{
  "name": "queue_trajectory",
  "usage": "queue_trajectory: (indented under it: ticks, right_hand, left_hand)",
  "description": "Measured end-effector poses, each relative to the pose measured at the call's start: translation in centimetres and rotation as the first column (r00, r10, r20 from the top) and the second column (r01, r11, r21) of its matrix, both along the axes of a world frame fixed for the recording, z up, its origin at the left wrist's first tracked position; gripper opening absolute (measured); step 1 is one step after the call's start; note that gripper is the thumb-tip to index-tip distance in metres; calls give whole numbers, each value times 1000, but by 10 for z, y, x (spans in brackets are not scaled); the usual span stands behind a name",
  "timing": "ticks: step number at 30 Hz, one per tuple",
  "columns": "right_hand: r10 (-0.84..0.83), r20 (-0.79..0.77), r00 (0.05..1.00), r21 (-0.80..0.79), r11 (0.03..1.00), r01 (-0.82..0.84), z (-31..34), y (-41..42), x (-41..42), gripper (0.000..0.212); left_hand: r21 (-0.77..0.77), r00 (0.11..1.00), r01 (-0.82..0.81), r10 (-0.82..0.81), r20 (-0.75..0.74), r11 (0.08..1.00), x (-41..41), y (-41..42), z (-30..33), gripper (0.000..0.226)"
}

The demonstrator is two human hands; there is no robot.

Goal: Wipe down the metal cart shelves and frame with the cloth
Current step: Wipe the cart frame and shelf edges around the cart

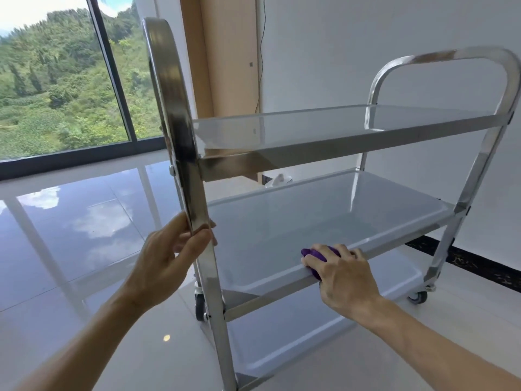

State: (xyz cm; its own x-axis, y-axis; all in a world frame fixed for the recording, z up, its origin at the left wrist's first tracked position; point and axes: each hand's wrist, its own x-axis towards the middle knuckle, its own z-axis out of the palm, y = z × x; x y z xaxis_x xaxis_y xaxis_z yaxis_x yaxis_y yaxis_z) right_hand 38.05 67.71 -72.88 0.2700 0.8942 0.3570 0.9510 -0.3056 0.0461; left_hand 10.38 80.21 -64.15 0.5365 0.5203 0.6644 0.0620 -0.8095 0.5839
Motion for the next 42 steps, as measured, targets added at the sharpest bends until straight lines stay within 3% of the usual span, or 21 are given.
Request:
queue_trajectory:
  ticks: [8,18,22,27,33,38,42]
  right_hand:
    - [-27,12,1000,-17,999,28,-2,14,-10,37]
    - [-53,-55,997,-36,998,51,-1,27,-14,39]
    - [-70,-73,995,-62,996,65,3,30,-18,39]
    - [-88,-64,994,-68,994,84,7,28,-23,35]
    - [-110,-68,992,-61,993,106,3,21,-26,45]
    - [-16,-243,970,-42,999,6,9,7,-17,58]
    - [186,-315,931,215,969,-121,41,-14,-26,65]
  left_hand:
    - [-176,983,-156,169,64,972,3,9,-6,18]
    - [-324,962,-230,265,66,917,20,25,-7,31]
    - [-340,947,-279,316,56,898,28,37,-9,21]
    - [-405,947,-266,316,61,875,31,44,-8,15]
    - [-438,953,-232,293,76,869,34,46,-6,14]
    - [-546,971,-165,233,57,822,32,43,1,29]
    - [-537,984,-139,176,17,832,18,41,29,53]
